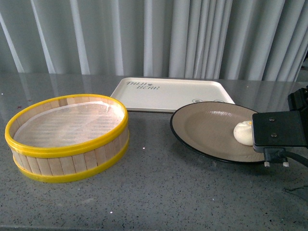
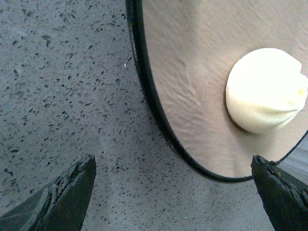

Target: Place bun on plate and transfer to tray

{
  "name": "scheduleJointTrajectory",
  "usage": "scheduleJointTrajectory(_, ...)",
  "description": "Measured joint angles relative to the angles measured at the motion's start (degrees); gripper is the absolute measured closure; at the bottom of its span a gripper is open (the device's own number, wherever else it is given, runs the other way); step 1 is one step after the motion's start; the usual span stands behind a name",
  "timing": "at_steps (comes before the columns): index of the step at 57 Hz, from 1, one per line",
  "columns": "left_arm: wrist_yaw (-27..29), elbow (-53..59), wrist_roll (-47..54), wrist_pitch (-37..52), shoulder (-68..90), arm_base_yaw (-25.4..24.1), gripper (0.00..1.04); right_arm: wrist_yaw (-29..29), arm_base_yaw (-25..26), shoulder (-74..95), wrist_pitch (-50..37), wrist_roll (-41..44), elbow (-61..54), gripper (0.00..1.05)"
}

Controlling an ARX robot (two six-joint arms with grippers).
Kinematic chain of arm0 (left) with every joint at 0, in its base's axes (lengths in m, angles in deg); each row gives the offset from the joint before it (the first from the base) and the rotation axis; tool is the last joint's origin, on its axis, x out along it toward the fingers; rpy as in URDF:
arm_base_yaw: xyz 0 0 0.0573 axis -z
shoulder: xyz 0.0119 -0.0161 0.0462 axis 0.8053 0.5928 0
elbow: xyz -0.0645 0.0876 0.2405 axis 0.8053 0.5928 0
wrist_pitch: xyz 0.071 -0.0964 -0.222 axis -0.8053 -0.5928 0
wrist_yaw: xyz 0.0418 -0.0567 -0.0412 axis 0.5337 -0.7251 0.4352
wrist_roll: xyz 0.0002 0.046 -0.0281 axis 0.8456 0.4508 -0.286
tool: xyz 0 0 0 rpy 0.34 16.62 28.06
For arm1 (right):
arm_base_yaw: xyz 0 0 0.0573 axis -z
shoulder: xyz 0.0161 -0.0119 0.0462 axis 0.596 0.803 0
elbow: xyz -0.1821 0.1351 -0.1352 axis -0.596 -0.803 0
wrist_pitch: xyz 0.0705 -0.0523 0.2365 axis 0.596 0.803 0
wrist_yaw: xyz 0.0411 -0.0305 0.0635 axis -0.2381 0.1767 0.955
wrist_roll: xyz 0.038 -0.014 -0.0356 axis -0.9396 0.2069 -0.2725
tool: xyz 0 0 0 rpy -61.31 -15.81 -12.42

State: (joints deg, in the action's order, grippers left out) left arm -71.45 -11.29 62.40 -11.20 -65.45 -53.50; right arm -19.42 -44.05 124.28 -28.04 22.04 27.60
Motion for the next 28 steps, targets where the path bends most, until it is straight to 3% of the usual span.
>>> scheduleJointTrajectory(28, 0.0, 0.0, 0.0, 0.0, 0.0, 0.0, 0.07, -0.6, -2.7, 4.7, -1.6, 0.6, 3.2, 0.08)
